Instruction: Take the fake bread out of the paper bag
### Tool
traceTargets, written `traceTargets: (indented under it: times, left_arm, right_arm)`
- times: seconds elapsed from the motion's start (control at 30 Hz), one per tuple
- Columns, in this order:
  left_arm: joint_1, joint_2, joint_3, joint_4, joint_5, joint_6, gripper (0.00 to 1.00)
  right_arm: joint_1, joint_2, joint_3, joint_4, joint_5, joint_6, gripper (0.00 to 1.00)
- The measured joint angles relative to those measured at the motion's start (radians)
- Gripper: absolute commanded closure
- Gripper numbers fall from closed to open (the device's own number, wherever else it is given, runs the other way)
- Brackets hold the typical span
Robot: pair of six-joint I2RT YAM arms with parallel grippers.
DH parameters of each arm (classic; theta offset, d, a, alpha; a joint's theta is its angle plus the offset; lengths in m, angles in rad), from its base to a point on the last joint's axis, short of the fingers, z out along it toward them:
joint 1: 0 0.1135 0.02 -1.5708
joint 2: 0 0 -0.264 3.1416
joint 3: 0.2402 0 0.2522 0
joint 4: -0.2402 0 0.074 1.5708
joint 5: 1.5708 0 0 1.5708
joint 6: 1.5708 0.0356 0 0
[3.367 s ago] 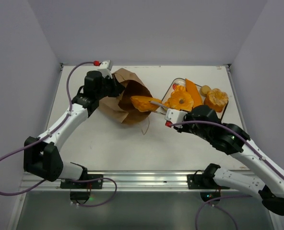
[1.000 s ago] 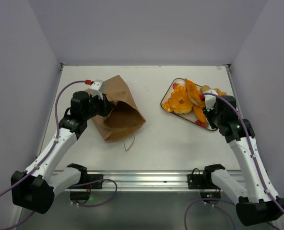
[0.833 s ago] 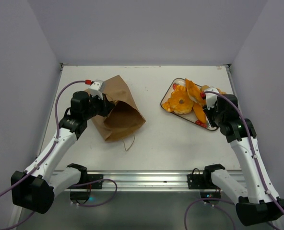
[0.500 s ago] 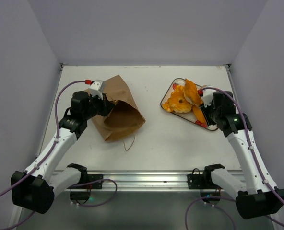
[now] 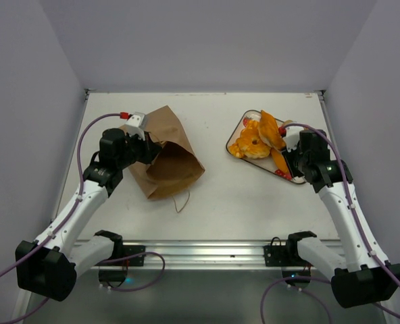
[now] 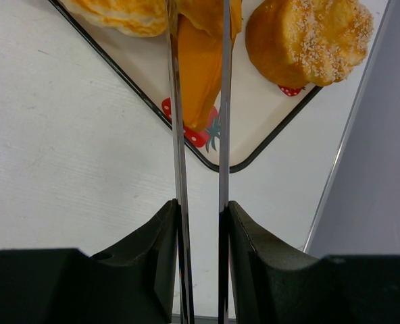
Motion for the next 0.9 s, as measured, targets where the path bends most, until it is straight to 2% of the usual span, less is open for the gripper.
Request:
traceTargets:
  times: [0.27,0.33,0.4,0.53,0.9]
  left_arm:
    - [0.0,0.0,0.0,0.0,0.0,0.0,0.97]
    - [0.0,0.0,0.0,0.0,0.0,0.0,0.97]
    - [0.0,0.0,0.0,0.0,0.0,0.0,0.96]
    - [0.0,0.0,-0.007,0.003,0.0,0.0,0.97]
    - [0.0,0.0,-0.016,0.004,0.0,0.0,0.97]
  right_arm:
    - [0.0,0.0,0.005,0.0,-0.006,0.003,0.68]
    - [0.0,0.0,0.009,0.0,-0.01,0.003,0.73]
    - [0.0,0.0,0.019,-0.001,-0.014,0.003,0.88]
    - [0.0,0.0,0.035,-0.009,-0.026,0.005,0.96]
    - [0.0,-0.042,0.066,-0.01,-0.026,0.005,0.97]
